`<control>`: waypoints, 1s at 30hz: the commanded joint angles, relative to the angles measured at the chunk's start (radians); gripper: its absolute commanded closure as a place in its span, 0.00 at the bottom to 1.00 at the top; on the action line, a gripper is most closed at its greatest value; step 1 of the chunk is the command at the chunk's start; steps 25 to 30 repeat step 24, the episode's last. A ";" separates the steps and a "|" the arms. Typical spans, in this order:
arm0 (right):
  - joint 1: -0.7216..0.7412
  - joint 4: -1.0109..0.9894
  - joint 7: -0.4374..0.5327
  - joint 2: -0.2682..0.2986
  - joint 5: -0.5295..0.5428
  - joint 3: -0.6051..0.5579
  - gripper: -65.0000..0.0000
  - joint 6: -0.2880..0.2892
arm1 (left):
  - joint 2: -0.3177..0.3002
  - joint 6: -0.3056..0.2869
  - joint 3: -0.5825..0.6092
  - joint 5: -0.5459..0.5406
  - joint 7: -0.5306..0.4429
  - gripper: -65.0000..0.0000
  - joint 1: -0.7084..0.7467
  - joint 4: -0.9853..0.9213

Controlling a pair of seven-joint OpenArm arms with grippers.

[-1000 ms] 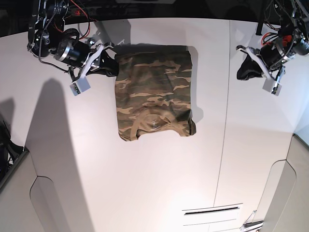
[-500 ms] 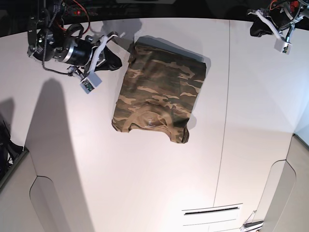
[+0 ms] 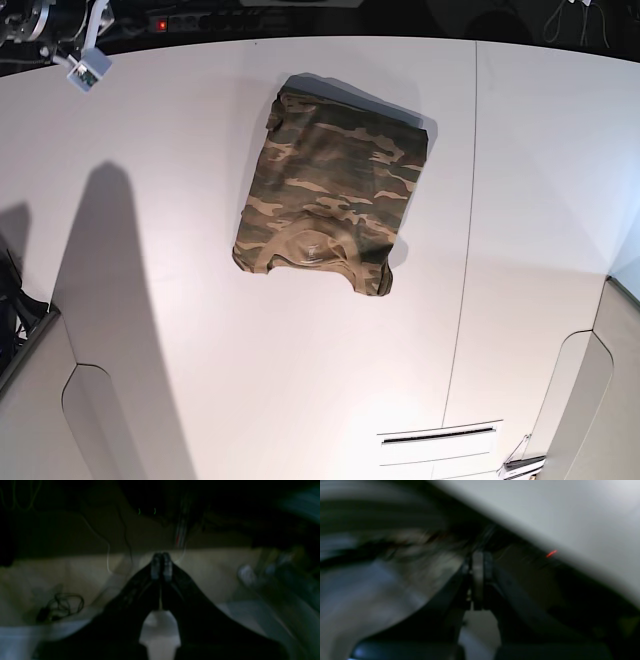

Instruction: Fold the T-shirt properly

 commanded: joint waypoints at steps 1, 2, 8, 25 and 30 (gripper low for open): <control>-0.055 0.003 -0.003 0.008 0.015 -0.003 1.00 0.006 | -0.013 0.020 0.023 0.024 -0.013 0.99 0.032 -0.010; -0.094 -0.008 -0.004 0.008 0.011 -0.013 1.00 0.006 | -0.025 0.049 0.063 0.057 -0.036 0.99 0.040 -0.032; -0.180 -0.161 -0.003 0.008 -0.218 -0.148 1.00 -0.041 | -0.129 0.281 0.423 0.338 -0.118 0.99 -0.042 -0.270; 0.232 -1.024 0.075 -0.054 -0.498 -0.520 1.00 -0.239 | -0.023 0.454 0.913 0.517 -0.086 0.99 -0.555 -1.011; 0.232 -1.024 0.075 -0.054 -0.498 -0.520 1.00 -0.239 | -0.023 0.454 0.913 0.517 -0.086 0.99 -0.555 -1.011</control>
